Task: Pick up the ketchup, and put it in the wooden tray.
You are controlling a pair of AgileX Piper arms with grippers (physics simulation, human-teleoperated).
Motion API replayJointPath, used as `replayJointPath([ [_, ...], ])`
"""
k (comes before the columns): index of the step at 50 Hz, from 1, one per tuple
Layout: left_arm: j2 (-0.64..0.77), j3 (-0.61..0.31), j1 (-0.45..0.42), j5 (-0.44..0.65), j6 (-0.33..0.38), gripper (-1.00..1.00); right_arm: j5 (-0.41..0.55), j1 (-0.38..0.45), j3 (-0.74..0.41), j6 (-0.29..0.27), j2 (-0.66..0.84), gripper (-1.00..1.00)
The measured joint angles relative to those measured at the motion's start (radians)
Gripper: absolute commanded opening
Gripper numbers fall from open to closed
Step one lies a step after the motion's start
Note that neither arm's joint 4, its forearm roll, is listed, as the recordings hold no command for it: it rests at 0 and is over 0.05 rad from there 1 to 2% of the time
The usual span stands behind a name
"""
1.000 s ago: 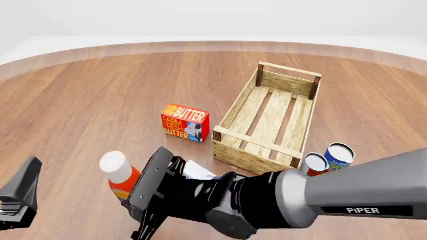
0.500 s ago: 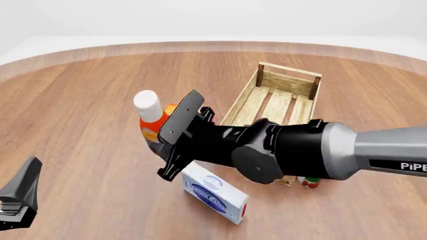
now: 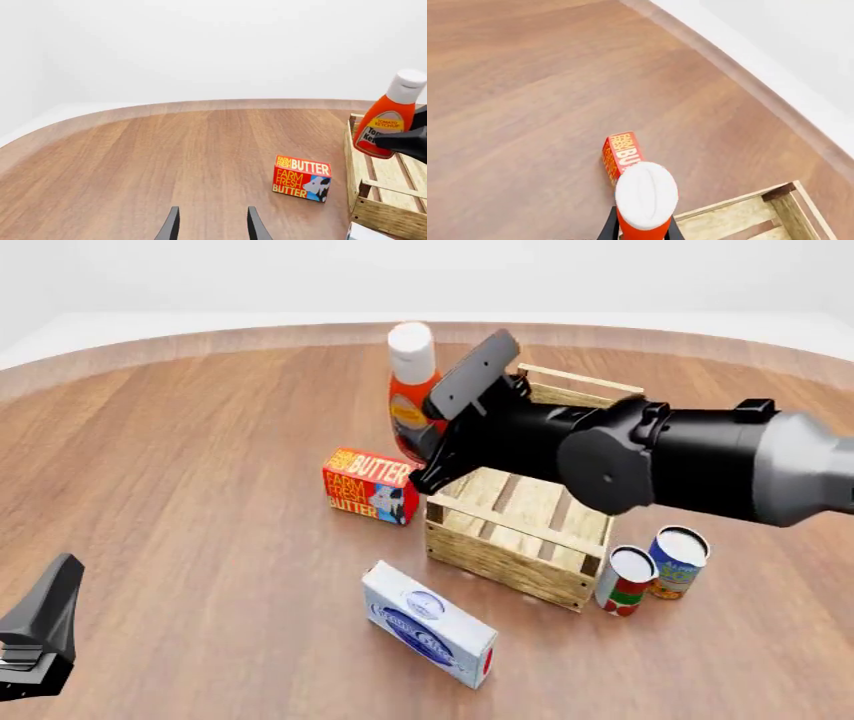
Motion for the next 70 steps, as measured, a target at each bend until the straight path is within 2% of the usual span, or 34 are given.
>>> replayJointPath([
  [21,0.0,0.0,0.0,0.0,0.0,1.0,-0.032,-0.2,0.03,-0.012,-0.003,-1.0],
  [40,0.007,0.001,0.0,-0.008,0.0,1.0,-0.11,-0.356,0.038,0.007,0.091,-1.0],
  [54,0.008,0.001,0.0,-0.009,0.0,1.0,-0.198,-0.435,0.045,0.022,0.192,-1.0],
  [70,0.008,0.002,0.0,-0.01,0.0,1.0,-0.271,-0.463,0.038,0.034,0.306,-1.0],
])
